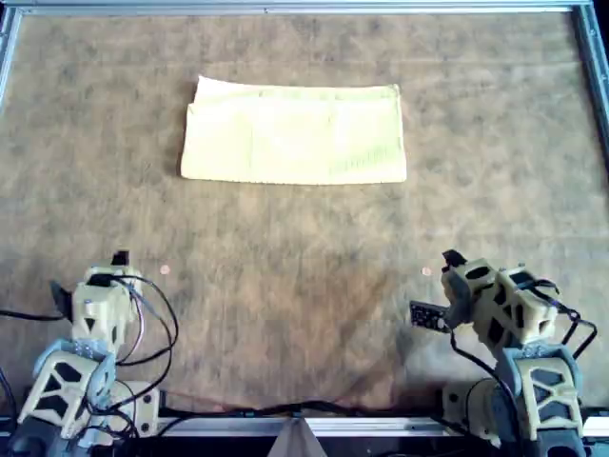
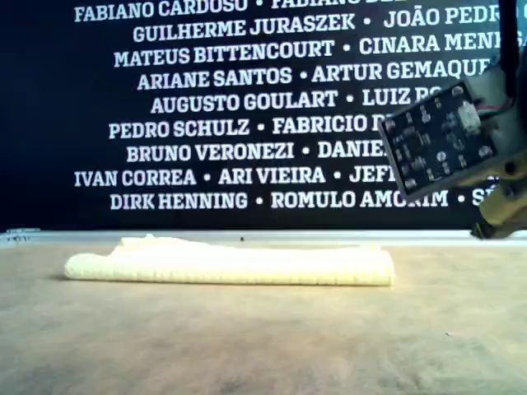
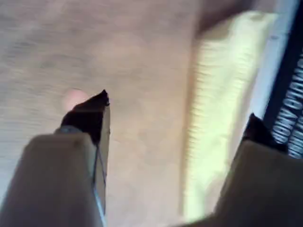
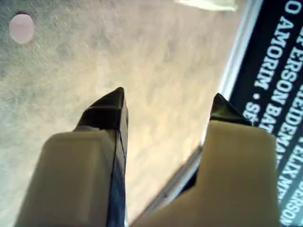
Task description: Fold a cloth
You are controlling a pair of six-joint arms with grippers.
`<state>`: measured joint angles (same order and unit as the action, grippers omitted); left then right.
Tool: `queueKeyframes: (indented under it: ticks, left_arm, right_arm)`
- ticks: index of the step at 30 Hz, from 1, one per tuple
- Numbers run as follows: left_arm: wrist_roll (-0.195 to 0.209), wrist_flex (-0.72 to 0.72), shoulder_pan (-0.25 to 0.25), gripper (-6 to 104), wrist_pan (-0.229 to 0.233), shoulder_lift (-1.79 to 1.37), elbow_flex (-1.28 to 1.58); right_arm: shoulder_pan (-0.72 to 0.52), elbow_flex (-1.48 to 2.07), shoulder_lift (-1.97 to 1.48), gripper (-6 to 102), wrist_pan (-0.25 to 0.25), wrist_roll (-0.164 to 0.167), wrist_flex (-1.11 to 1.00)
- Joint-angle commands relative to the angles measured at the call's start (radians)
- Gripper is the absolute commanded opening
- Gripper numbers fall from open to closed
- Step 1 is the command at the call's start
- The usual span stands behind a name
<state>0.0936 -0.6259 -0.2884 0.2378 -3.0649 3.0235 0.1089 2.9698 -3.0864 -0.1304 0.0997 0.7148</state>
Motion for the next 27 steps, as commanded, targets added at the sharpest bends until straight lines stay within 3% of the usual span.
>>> queueKeyframes:
  ticks: [1, 6, 9, 11, 13, 16, 19, 23, 27]
  left_arm:
    - [0.0, 0.003, -0.017, 97, 0.0, -0.014, -0.015]
    - [-0.002, 0.003, -0.029, 96, -0.018, -0.014, -0.02]
    - [0.012, 0.008, -0.101, 96, -0.071, -0.014, -0.058]
    - [0.018, 0.005, -0.143, 96, -0.117, 0.006, -0.124]
    - [0.043, 0.005, -0.143, 96, -0.146, 0.075, -0.199]
    - [0.12, 0.005, -0.143, 96, -0.15, 0.261, -0.356]
    - [0.181, 0.008, -0.146, 96, -0.141, 0.543, -0.526]
    - [0.179, 0.011, -0.152, 97, -0.138, 0.928, -0.746]
    - [0.178, 0.015, -0.141, 97, -0.133, 1.235, -0.966]
  right_arm:
    - [0.008, -0.003, -0.043, 71, -0.008, -0.011, -0.037]
    - [0.008, -0.043, -0.041, 71, -0.009, -0.014, -0.051]
    - [0.009, -0.074, -0.037, 71, -0.011, -0.021, -0.089]
    - [0.009, -0.098, -0.032, 71, -0.011, -0.046, -0.101]
    - [0.011, -0.121, 0.008, 71, -0.011, -0.063, -0.106]
    - [0.015, -0.183, 0.155, 71, -0.014, -0.066, -0.114]
    - [0.025, -0.296, 0.385, 71, -0.051, -0.067, -0.179]
    - [0.025, -0.486, 0.739, 71, -0.107, -0.067, -0.259]
    - [0.023, -0.676, 1.1, 72, -0.101, -0.069, -0.31]
